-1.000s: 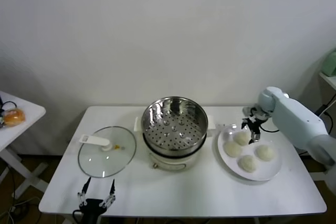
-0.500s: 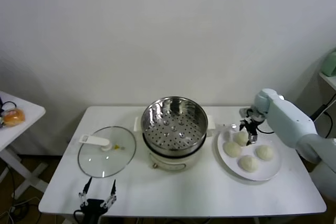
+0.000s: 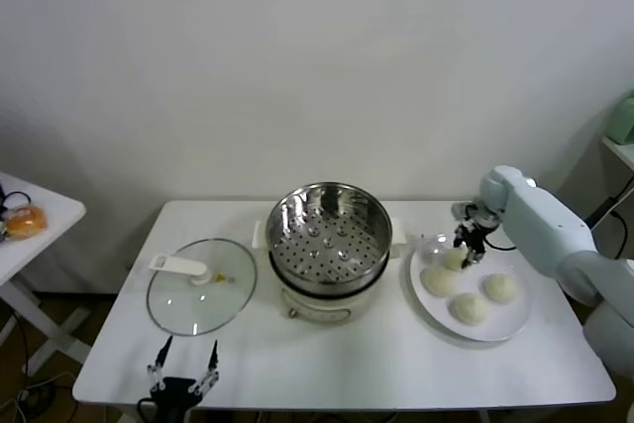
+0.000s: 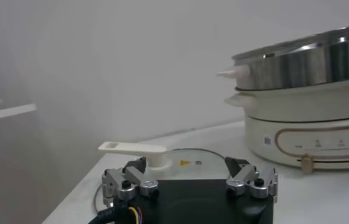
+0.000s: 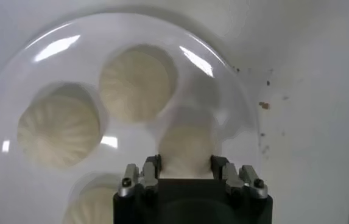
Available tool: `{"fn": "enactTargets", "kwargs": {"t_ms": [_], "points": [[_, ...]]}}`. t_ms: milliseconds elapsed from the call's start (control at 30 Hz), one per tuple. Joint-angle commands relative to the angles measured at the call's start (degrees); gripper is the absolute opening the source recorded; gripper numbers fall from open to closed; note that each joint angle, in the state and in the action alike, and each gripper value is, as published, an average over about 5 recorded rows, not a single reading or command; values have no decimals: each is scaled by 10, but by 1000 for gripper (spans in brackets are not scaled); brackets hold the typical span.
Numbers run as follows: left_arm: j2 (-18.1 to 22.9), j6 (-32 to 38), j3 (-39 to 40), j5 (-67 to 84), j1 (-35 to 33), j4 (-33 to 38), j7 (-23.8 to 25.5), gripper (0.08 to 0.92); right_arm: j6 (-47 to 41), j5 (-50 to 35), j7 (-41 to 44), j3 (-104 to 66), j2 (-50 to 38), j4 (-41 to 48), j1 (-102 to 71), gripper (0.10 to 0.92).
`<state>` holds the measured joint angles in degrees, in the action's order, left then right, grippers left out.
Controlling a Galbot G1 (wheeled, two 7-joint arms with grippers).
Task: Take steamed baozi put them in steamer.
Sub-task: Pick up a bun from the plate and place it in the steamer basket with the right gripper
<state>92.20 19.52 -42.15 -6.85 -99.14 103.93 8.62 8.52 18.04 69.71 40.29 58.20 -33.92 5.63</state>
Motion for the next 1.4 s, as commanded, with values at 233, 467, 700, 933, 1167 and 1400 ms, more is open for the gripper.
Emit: {"fn": "enactTargets", "kwargs": {"t_ms": [233, 467, 700, 933, 1167, 1400], "points": [[7, 1, -2, -1, -7, 15, -3, 823, 31, -194, -2, 219, -80, -229, 224, 568], [9, 2, 0, -4, -10, 16, -6, 823, 60, -288, -21, 319, -59, -352, 353, 568], [14, 8, 2, -12, -11, 11, -12, 823, 141, -273, -55, 361, 17, -388, 383, 566], [20, 8, 3, -12, -8, 13, -14, 823, 260, -140, -102, 375, 120, -302, 330, 568], [27, 8, 4, -13, -7, 13, -14, 823, 336, -27, -130, 334, 187, -167, 242, 568], [28, 11, 3, -16, -5, 6, -15, 823, 380, 29, -151, 284, 227, -72, 198, 568]]}}
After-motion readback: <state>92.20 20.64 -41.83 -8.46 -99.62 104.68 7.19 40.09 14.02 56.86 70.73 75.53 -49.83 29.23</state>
